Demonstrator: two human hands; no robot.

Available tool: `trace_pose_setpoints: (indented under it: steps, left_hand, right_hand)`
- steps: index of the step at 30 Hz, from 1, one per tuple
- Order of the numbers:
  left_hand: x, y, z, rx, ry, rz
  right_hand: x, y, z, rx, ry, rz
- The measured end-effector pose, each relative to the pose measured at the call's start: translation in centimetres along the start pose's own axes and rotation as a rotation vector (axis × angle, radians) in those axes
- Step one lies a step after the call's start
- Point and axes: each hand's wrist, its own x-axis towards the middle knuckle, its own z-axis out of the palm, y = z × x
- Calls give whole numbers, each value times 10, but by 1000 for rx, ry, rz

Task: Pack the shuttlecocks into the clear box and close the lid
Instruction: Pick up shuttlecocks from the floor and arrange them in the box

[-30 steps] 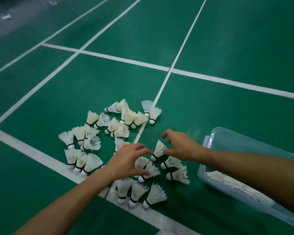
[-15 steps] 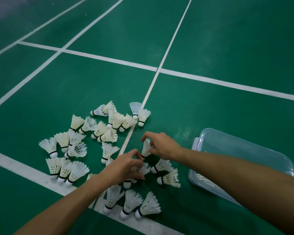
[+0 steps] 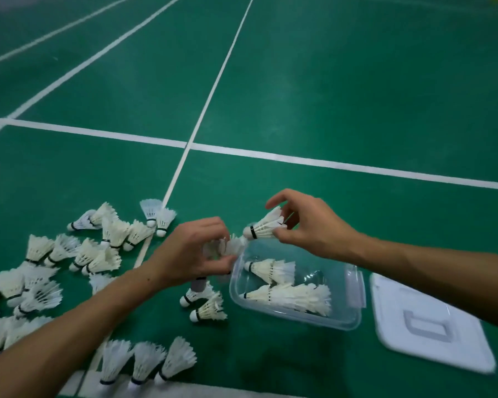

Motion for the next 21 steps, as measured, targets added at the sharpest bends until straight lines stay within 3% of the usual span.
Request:
trace_pose_setpoints:
  steps: [7,14,21]
  left_hand:
    - [77,34,66,149,-250,114]
    - [102,19,129,374,-666,63]
    - [105,12,160,454,-943,34]
  right_hand:
    - [-65,86,-14,46,225,264]
    - [-75,122,24,49,290,377]
    - [-83,129,41,-36,303,475]
